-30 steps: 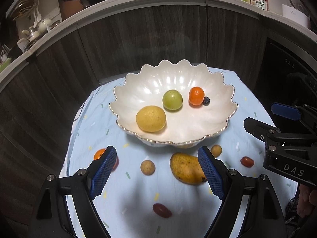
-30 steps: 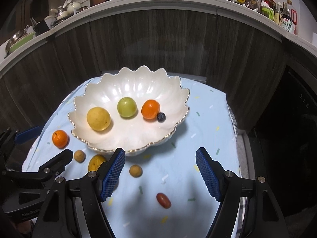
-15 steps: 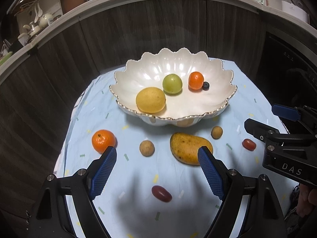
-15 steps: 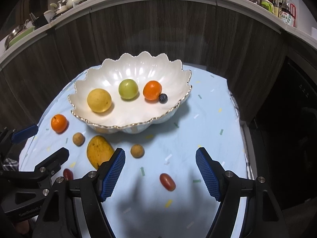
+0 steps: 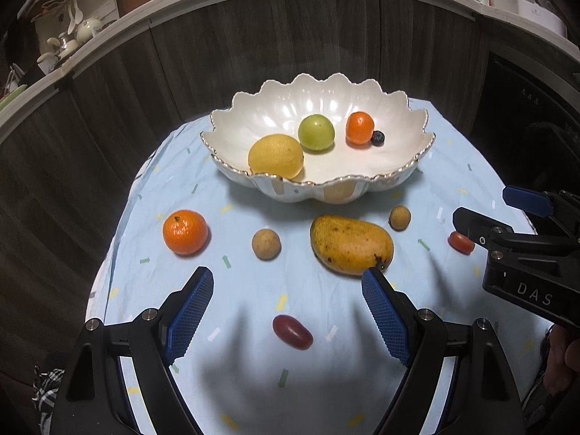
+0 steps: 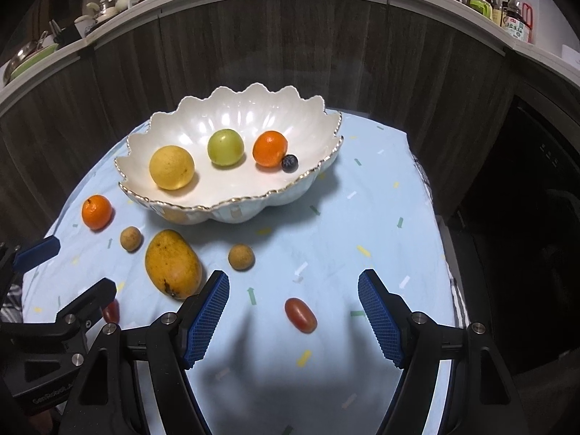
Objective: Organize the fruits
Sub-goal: 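Withdraw both tools from the bowl toward the dark red fruits, then grasp a dark red grape with the left tool while the right tool grasps another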
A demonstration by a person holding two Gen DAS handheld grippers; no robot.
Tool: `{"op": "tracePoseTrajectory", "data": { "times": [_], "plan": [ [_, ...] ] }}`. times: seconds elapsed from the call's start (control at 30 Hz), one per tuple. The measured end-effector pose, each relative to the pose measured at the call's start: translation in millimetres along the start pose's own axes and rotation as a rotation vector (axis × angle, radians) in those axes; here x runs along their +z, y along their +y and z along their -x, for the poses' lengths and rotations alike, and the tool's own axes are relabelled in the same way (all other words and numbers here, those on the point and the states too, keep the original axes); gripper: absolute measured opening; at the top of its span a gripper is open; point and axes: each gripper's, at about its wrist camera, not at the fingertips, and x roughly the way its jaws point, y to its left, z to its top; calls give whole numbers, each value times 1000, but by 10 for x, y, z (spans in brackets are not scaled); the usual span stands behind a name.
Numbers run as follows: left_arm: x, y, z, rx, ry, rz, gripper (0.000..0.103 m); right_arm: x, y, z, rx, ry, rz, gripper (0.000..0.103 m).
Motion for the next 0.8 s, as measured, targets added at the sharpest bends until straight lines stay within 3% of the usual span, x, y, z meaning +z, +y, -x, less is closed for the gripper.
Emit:
{"op": "tracePoseTrajectory", "data": {
  "times": [0.8],
  "plan": [
    [-366,-30,-189,15,30,25,83,-215,64,-199,-23,24,21,74]
  ]
}}
